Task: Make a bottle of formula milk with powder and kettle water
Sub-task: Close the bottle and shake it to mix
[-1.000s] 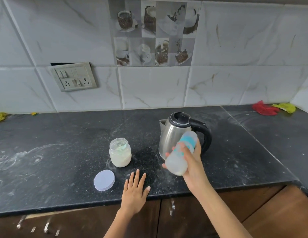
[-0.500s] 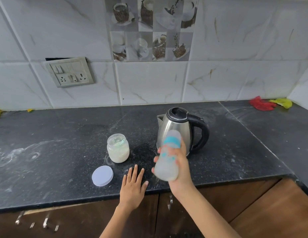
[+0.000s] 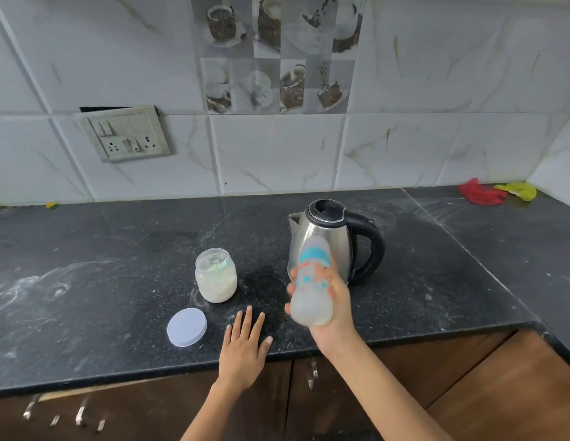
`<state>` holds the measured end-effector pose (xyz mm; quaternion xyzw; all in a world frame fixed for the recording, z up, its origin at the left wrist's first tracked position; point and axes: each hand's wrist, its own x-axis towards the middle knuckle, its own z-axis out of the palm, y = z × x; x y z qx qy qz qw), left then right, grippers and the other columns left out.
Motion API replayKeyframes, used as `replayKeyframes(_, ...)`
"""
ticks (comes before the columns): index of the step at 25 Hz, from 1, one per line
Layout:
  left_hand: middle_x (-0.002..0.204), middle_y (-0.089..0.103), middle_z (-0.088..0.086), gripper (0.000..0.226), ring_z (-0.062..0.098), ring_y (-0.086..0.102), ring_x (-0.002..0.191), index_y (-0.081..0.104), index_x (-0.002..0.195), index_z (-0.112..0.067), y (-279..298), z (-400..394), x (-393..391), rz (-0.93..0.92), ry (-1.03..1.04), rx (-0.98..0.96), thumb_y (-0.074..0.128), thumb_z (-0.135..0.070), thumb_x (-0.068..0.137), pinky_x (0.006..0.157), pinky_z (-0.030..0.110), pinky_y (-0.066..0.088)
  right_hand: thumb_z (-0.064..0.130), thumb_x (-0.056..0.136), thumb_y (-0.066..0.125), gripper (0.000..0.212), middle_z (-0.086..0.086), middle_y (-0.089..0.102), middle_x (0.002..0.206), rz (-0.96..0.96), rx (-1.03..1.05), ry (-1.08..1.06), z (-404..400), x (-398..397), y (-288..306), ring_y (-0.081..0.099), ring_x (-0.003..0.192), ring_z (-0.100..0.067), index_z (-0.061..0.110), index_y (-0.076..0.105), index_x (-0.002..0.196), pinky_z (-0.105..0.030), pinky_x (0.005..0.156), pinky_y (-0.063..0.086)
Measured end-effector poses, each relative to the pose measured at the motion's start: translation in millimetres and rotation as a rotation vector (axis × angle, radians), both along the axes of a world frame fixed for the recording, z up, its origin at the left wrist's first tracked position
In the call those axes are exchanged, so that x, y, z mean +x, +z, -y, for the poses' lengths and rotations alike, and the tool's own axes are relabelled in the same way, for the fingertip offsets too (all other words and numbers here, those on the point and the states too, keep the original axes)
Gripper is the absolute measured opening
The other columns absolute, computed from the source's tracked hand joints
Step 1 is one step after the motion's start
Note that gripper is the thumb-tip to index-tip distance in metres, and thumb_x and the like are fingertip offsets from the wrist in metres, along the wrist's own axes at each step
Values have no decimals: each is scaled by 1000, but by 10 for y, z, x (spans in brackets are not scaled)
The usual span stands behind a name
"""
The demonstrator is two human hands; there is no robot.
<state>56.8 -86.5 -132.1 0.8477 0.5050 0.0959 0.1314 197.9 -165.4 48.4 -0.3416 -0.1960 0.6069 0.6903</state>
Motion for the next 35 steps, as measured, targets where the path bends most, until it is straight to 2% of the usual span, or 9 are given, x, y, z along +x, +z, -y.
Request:
replayKeyframes(4,149,22,4,80,31,33,137,35,142,-19,62,22,-5,-52,-15,-31,-9,-61,90,107,45,26,28,71,71,65,-15,59,101,114,21,75,14,-25,-50,65,76,-23,23,47,132,-37,62,55)
replayKeyframes(8,152,-2,-2,96,23,-4,143,13,147,-24,14,26,15,29,-3,16,-25,-72,73,112,37,-2,25,74,68,56,-11,60,92,37,33,-85,1,9,-27,66,67,-19,13,50,126,-33,55,55)
replayKeyframes(14,155,-3,-1,100,24,-3,145,12,149,-25,5,15,-1,20,-11,16,-27,-72,69,111,36,-5,24,88,57,59,-9,61,90,-15,37,-136,21,3,-43,67,67,-19,12,38,142,-32,54,56)
replayKeyframes(17,154,3,0,96,28,5,145,14,148,-23,-5,19,-8,15,-20,27,-24,-71,74,112,39,0,22,75,68,71,-16,58,99,100,26,-49,76,-26,-24,64,77,-26,22,40,140,-36,57,56)
replayKeyframes(22,154,-7,-2,103,25,-4,145,11,149,-24,27,35,13,23,-15,19,-29,-73,67,110,35,-8,23,100,45,36,1,62,110,97,43,-235,43,82,31,73,81,-13,39,40,133,-35,75,60)
replayKeyframes(27,153,-1,-1,98,27,0,144,17,148,-24,43,42,9,23,-9,10,-24,-72,73,110,36,-3,19,83,62,92,-1,47,134,228,78,-245,84,186,8,64,111,-21,52,4,146,-35,78,60)
replayKeyframes(30,154,13,4,90,31,15,143,27,146,-22,82,22,-11,-23,-19,-30,-16,-68,81,111,41,8,12,73,78,103,-6,44,135,309,100,-349,44,183,-44,58,118,-24,52,13,143,-42,78,60)
replayKeyframes(33,138,51,13,75,37,48,125,47,134,-14,150,53,-24,-23,-35,-70,2,-58,94,99,51,36,21,62,88,103,-1,48,124,580,98,-168,157,-93,-134,60,112,-16,47,20,136,-43,82,59)
replayKeyframes(35,150,31,10,86,34,28,138,34,143,-17,119,28,-23,9,-46,-33,-8,-65,87,109,46,22,18,64,88,100,-2,47,124,545,119,-247,91,-27,-122,60,111,-17,43,22,134,-40,78,60)
